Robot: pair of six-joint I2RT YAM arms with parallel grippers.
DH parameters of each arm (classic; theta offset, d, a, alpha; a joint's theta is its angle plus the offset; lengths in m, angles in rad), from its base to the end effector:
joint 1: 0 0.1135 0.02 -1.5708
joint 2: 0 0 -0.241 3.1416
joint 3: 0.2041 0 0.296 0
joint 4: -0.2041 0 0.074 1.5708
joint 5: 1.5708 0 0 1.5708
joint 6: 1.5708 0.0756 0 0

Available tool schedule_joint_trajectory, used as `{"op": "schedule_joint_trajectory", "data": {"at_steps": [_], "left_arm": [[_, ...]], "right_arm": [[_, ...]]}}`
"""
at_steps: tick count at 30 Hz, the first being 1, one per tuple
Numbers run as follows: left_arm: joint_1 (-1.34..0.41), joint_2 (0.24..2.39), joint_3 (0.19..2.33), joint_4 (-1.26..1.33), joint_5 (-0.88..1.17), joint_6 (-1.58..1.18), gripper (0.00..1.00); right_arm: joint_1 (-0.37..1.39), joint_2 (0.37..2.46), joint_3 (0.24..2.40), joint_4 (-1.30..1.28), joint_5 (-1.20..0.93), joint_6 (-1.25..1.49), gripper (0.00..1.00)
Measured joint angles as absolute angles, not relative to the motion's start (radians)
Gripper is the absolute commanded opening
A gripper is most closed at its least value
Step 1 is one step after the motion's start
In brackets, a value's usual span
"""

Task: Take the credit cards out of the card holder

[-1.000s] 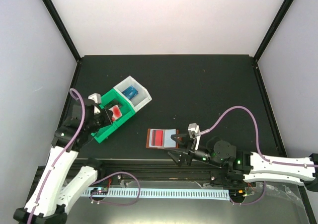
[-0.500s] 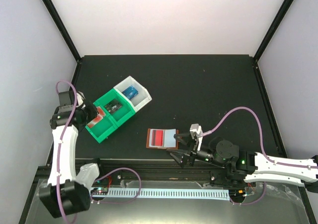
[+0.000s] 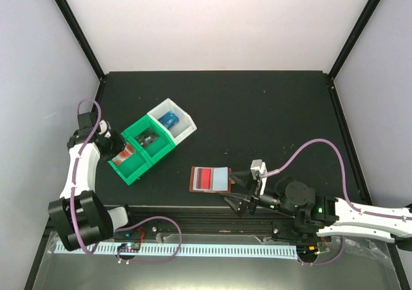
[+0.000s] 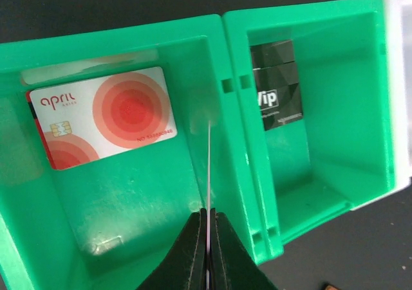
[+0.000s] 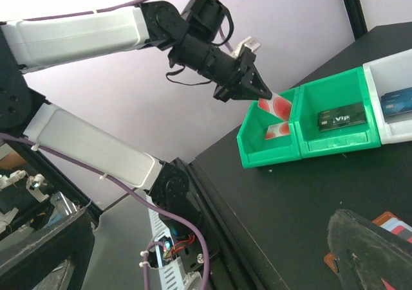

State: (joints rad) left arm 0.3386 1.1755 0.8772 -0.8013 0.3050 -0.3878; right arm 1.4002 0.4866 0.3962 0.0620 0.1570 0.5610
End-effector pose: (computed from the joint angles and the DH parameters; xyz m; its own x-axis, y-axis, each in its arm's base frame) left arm 0.2794 0.0743 0.1779 -0.7068 -0.6313 -0.3191 -0.4921 0.7629 -0.4194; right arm 0.0540 0.2440 0.2556 -0.5078 0.1475 -0.8487 -0.7991 0.2873 0.5281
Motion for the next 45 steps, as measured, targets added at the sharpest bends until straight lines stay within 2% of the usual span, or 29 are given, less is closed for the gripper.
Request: {"op": "schedule_joint_trajectory", "data": {"at_steps": [18, 24, 32, 38, 45], "left_arm": [[0.346, 1.364, 0.929, -0.736, 0.201, -0.358, 0.02], [0.347, 1.415, 0.929, -0.723, 0.181, -0.351, 0.08], [0.347, 1.449, 0.985, -0.729, 0.129, -0.347, 0.1], [0.347, 1.462, 1.009, -0.73, 0.104, -0.343, 0.25], [0.347, 1.431, 1.009, -0.732, 0.102, -0.358, 0.5]], "right_arm": [[1.4, 0.487, 0.437, 0.036, 0.202, 0.527, 1.0], [1.4, 0.507, 0.441, 0.022, 0.204, 0.523, 1.0], [1.4, 0.516, 0.468, 0.006, 0.206, 0.521, 1.0], [1.4, 0.517, 0.477, 0.006, 0.205, 0.523, 1.0], [1.4, 0.53, 0.49, -0.025, 0.215, 0.543, 1.0]]}}
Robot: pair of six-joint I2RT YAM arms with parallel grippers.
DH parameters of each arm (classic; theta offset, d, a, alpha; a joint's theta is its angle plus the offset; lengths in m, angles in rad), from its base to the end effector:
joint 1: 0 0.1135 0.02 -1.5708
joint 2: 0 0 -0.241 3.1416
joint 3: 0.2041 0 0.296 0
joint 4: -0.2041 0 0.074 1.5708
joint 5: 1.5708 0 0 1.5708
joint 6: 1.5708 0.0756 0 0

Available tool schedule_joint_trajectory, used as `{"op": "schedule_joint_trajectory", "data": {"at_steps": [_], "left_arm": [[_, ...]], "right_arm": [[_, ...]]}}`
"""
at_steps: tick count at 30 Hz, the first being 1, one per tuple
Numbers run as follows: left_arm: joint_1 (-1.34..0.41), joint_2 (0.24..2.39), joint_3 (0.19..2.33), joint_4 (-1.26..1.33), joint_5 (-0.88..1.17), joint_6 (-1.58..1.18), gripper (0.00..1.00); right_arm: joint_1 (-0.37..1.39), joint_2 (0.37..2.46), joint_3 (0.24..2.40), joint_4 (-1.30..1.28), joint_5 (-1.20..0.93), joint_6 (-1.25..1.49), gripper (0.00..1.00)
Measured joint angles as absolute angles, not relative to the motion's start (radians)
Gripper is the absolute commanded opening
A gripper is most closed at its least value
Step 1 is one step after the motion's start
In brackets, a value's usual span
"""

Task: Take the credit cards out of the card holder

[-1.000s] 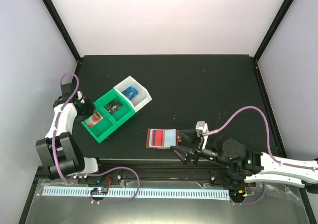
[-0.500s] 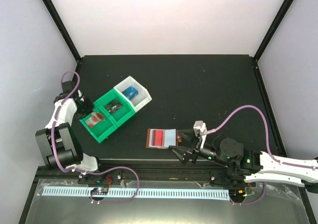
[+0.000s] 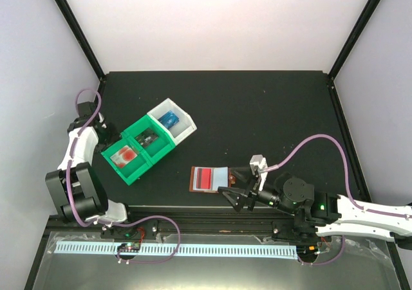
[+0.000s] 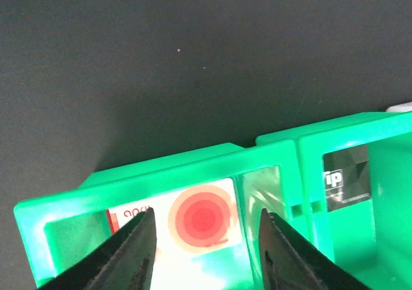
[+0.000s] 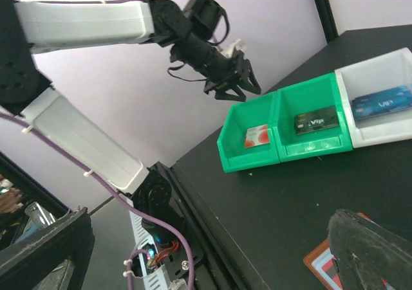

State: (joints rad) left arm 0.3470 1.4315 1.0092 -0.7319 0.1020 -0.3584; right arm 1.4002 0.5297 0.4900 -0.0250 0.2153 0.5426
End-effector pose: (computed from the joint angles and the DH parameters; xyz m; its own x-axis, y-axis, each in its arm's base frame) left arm 0.3185 0.1070 0.1516 -0.7003 -0.6243 -0.3463 -0.5822 0.7801 -0.2291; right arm 0.0586 0.2452 0.2742 -0.4878 0.1396 -0.8617 -0.7878 0.3549 0.5035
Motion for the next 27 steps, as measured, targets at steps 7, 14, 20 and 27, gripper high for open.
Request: {"op": "schedule_joint_trajectory", "data": {"at_steps": [7, 14, 20, 27], "left_arm": [[0.347, 1.315, 1.01, -0.732, 0.182, -0.373, 0.83], [0.346, 1.178, 0.99, -0.728, 0.326, -0.348, 0.99], [0.34, 1.0, 0.89, -0.728, 0.48, -0.313, 0.99], [0.262, 0.765, 0.721, -0.722, 0.665, -0.316, 0.99]], "right_arm": [[1.4, 0.577, 0.561, -0.127, 0.3, 0.608, 1.0], [1.4, 0.65, 0.622, -0.239, 0.363, 0.654, 1.0], [1.395, 0.725, 0.654, -0.348, 0.426, 0.669, 1.0], [1.341, 0.773, 0.664, -0.413, 0.443, 0.687, 1.0]]}}
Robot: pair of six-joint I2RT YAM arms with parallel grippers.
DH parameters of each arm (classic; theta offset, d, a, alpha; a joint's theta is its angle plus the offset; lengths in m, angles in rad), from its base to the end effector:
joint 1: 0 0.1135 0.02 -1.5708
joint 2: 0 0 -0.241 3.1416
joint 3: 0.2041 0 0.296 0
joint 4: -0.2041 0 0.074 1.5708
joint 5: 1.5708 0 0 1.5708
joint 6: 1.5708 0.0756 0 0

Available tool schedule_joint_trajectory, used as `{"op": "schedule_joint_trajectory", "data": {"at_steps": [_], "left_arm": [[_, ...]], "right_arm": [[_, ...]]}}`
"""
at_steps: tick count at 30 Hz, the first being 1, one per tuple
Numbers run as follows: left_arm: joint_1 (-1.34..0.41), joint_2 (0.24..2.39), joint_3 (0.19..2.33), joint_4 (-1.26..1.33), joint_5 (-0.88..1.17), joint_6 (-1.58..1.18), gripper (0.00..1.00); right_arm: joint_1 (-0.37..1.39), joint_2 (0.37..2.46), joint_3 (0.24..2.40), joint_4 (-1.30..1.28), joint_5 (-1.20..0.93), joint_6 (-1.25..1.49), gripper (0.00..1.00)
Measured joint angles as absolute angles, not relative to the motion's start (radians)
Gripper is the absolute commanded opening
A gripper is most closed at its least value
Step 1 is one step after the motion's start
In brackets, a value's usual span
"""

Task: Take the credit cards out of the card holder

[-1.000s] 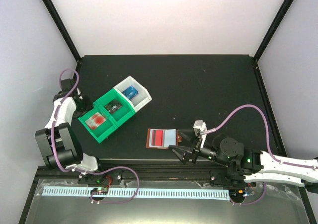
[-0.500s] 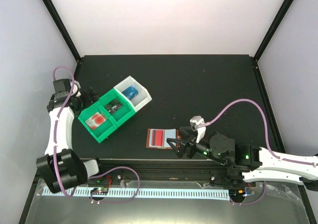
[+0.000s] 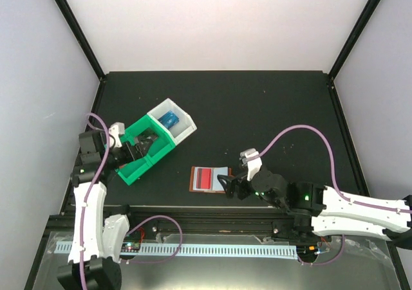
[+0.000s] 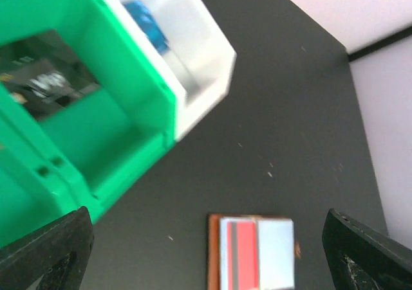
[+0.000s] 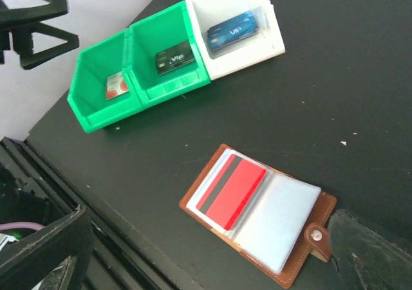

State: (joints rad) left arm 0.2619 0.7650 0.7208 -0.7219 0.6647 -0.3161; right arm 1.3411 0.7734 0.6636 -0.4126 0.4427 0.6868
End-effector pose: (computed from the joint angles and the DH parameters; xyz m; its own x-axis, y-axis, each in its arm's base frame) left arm 0.2387 0.0157 0.2350 -0.7066 -0.4427 -0.5520 0.0062 0.7762 -0.6305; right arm 0.0920 0.2512 0.2387 -0.5921 -0.0160 -0.8057 -0.5430 0.7467 0.3842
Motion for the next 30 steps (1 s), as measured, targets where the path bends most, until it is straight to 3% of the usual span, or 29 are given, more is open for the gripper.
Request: {"op": "schedule_joint_trajectory", "data": {"at_steps": [4, 9, 15, 21, 30], "left_arm": [[0.174, 0.679, 0.674, -0.72, 0.71, -0.346, 0.99], [0.06, 0.618, 0.666, -0.7, 0.727, -0.395, 0.99], [-0.037, 0.582, 0.595, -0.634, 0.733, -0.458, 0.99], [-0.142, 0.582, 0.513, -0.587, 0.721, -0.518, 0.99], [-0.265, 0.709, 0.488, -0.477, 0.66, -0.57, 0.96]], "right_arm": [[1.293, 0.798, 0.664, -0.408, 0.405, 0.666, 0.92], [1.199, 0.856, 0.663, -0.386, 0.32, 0.638, 0.65], [1.102, 0.942, 0.62, -0.29, 0.199, 0.651, 0.41], [1.074, 1.083, 0.56, -0.142, 0.088, 0.693, 0.27], [0.995, 1.345, 0.53, 0.135, -0.092, 0.756, 0.21]]}}
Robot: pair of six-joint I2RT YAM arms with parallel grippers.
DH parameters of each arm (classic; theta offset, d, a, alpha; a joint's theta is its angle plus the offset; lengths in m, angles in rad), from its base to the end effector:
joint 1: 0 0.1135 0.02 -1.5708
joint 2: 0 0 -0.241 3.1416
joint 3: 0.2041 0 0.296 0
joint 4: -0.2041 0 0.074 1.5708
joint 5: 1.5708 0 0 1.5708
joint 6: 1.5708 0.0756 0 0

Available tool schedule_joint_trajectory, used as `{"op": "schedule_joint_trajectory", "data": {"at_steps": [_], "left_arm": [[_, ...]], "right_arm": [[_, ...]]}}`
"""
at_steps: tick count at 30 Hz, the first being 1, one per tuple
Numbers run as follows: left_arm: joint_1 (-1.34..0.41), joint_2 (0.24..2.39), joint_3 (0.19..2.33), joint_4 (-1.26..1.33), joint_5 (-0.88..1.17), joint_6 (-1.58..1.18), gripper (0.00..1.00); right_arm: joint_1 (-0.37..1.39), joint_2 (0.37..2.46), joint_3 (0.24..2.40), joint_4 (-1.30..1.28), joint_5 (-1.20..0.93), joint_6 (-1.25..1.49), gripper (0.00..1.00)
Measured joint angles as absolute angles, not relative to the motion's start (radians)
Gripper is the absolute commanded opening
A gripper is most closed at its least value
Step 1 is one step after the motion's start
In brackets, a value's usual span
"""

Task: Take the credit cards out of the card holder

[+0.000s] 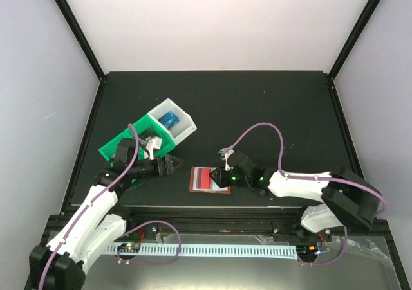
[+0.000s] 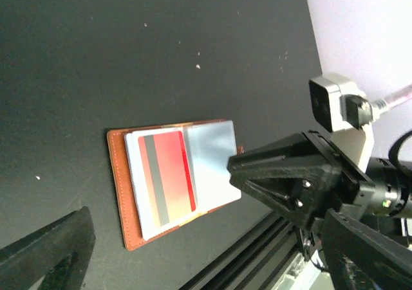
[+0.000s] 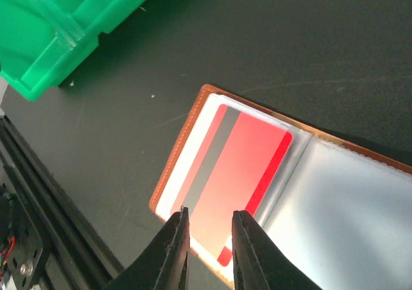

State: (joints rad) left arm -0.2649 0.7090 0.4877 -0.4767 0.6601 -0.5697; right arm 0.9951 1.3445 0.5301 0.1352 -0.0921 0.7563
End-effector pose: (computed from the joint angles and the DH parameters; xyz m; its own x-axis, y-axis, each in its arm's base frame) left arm 0.2151 -0.1064 0.1794 -0.8784 -0.2032 -0.4326 0.2214 0.6292 -0.7451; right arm 0.1709 0.2761 0.0849 -0.8487 -0.0524 -0.5263 -0.4012 0.7123 0.5760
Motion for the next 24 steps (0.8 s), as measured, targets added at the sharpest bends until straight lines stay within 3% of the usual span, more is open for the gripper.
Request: {"op": "schedule_joint_trajectory", "data": {"at_steps": [9, 15, 21, 24], "left_arm": [[-0.382, 0.84, 0.456, -0.34, 0.61, -0.603, 0.82], [-0.428, 0.951, 0.428, -0.263, 0.592, -0.619, 0.6], [-0.472, 1.066, 0.412, -0.175, 0.572, -0.636, 0.2], [-0.486, 1.135, 0.409, -0.14, 0.567, -0.638, 0.14]], "right_arm": [[0.927, 1.508, 0.514, 0.302, -0.177, 0.792, 0.2], [0.907, 1.573, 0.48, 0.384, -0.224, 0.812, 0.19], [0.905, 1.621, 0.464, 0.457, -0.266, 0.833, 0.19], [0.9, 1.623, 0.455, 0.487, -0.273, 0.841, 0.19]]}}
